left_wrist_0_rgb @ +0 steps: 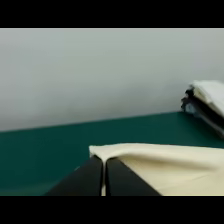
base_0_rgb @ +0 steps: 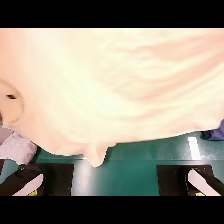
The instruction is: Fold the shirts.
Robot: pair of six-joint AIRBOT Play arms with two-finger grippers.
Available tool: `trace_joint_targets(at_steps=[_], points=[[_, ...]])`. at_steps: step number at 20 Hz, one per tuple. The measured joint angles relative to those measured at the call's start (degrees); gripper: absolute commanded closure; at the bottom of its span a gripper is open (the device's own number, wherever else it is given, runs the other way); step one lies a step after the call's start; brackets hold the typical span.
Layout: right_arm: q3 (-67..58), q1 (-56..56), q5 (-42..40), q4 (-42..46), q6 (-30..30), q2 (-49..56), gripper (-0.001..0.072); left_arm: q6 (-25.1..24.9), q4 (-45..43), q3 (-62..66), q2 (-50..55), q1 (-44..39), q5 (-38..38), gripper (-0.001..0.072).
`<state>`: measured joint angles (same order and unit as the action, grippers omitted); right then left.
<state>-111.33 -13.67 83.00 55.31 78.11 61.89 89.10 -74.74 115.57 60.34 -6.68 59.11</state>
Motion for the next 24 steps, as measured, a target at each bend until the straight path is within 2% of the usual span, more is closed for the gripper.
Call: trace_joint_targets(at_steps=[3, 6, 9, 13, 14, 15, 16, 19, 24], points=[[0.0, 0.4, 7.1, 0.6, 2.1, 9.4, 0.0699, 0.5, -1.5, -1.2, 11.8, 0.0, 2.3, 0.0687], [0.1, 3.0, 9.9, 3.8, 3.1, 20.1, 0.07, 0.8, -1.9, -1.7, 25.1, 0.0, 2.8, 0.0686], [0.1, 6.3, 7.3, 7.8, 3.7, 29.8, 0.0699, 0.9, -1.8, -1.9, 35.8, 0.0, 1.2, 0.0686], [0.0, 9.9, -1.2, 10.3, 3.8, 38.9, 0.0698, 0.9, -1.7, -1.9, 43.4, 0.0, -2.1, 0.0684], [0.0, 10.6, -3.1, 10.4, 3.8, 40.2, 0.069, 0.9, -1.7, -1.9, 44.3, 0.0, -2.7, 0.0565], [0.0, 11.2, -4.7, 10.7, 3.9, 41.2, 0.045, 0.9, -1.6, -1.9, 44.9, 0.0, -3.3, 0.023], [0.0, 11.6, -6.3, 10.8, 3.9, 42.1, 0.0247, 0.9, -1.6, -1.9, 45.4, 0.0, -3.5, 0.0091], [-0.9, 11.7, -8.5, 11.1, 3.9, 43.2, 0.0274, 1.0, -1.8, -1.0, 46.1, 0.1, -2.1, 0.0093], [0.9, 7.5, -5.2, 11.3, 3.2, 38.4, 0.0281, 1.0, -4.2, 1.2, 44.4, 1.2, 8.4, 0.0093]])
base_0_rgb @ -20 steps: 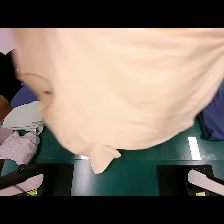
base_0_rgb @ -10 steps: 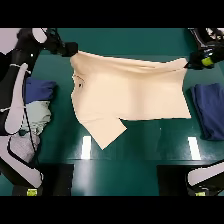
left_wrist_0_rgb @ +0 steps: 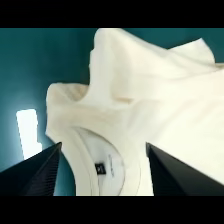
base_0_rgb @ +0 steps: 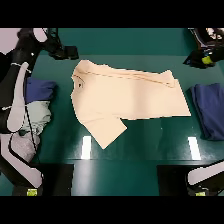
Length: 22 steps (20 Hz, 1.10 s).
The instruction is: Fold the shirts.
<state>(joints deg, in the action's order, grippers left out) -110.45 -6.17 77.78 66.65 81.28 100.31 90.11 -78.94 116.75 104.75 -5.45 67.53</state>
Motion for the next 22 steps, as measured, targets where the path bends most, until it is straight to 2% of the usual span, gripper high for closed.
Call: trace_joint_targets(at_steps=[6, 11, 16, 22], points=[[20.9, -6.6, 2.4, -2.0, -4.9, -15.8, 0.028, -0.9, 0.0, -9.5, -9.3, 1.4, 9.3, 0.0093], [39.0, -9.0, 0.7, -6.9, -8.3, -28.5, 0.0281, -1.4, -0.1, -30.0, -22.0, 1.7, 10.5, 0.0092], [47.6, -9.2, -1.6, -10.1, -10.2, -36.8, 0.028, 2.7, 3.3, -55.5, -36.1, 1.7, 2.3, 0.0093], [49.9, -9.2, -2.5, -11.4, -10.8, -41.5, 0.0281, 4.5, 16.8, -75.1, -40.4, 1.7, -11.5, 0.0093]])
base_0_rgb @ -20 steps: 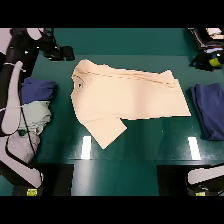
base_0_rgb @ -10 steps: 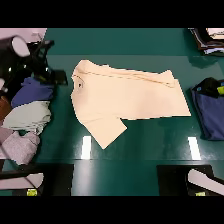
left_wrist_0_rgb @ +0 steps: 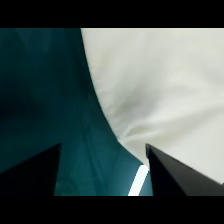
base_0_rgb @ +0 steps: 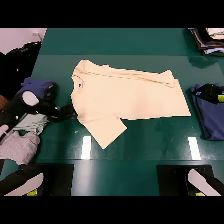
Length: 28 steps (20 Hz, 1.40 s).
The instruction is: Fold the shirts.
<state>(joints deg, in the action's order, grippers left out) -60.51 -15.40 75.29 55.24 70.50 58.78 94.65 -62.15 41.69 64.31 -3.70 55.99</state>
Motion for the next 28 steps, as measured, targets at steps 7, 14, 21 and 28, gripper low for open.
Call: trace_joint_targets(at_steps=[7, 14, 21, 28], points=[[0.3, 0.0, 0.1, -0.2, 0.0, -1.7, 0.0281, -4.0, 16.7, -6.4, 3.0, -0.2, -10.4, 0.0118], [0.4, -1.1, 0.8, 0.0, -0.1, -1.9, 0.0281, -13.2, 25.4, -6.1, 6.9, 0.4, -9.2, 0.0686], [7.8, -9.8, 2.7, 5.8, 0.3, -0.9, 0.0281, -16.8, 17.2, 2.8, 2.4, 12.7, 2.6, 0.0686], [21.6, -9.7, -0.2, 3.5, -0.1, 9.7, 0.0282, -19.6, 13.6, 5.0, 0.6, 17.6, 8.3, 0.0686]])
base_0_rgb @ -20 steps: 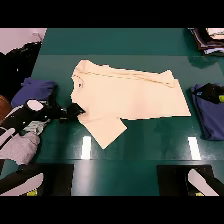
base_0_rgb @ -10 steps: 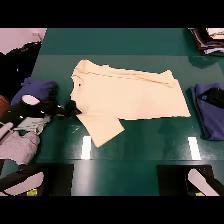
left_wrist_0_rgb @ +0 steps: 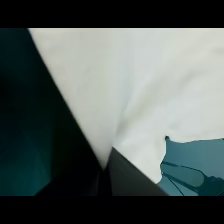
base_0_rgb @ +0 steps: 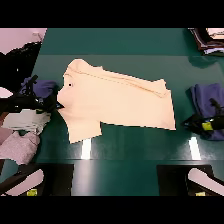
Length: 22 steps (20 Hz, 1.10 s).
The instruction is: Fold the shirts.
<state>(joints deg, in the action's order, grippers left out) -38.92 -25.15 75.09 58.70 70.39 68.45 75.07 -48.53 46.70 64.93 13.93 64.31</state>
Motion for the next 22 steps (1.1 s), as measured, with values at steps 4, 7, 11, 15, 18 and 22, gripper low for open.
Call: trace_joint_targets(at_steps=[4, 7, 11, 15, 18, 22], points=[[2.4, 6.0, -2.3, -3.4, -0.2, 3.8, 0.0284, -0.4, -0.4, 0.2, -0.2, 0.4, 0.6, 0.0685], [3.1, 10.1, -5.1, -4.7, -0.2, 5.2, 0.0502, -0.4, -0.5, 0.2, -0.2, 0.5, 0.9, 0.0686], [3.4, 13.7, -7.2, -4.3, -0.3, 5.7, 0.0698, -0.5, -0.5, 0.2, -0.2, 0.5, 1.3, 0.0687], [0.6, 15.5, -7.7, -1.3, -0.2, 2.2, 0.0698, -0.4, -0.6, 2.4, -2.8, 0.5, 2.6, 0.0687], [-9.0, 15.1, -5.6, -2.7, 0.2, -3.9, 0.0698, 0.1, -0.6, 10.3, -7.1, 0.5, 4.0, 0.0686], [-29.4, 14.1, -5.1, -3.3, 1.1, -11.5, 0.0698, 0.5, -0.3, 29.1, -12.2, 0.5, 6.1, 0.0686]])
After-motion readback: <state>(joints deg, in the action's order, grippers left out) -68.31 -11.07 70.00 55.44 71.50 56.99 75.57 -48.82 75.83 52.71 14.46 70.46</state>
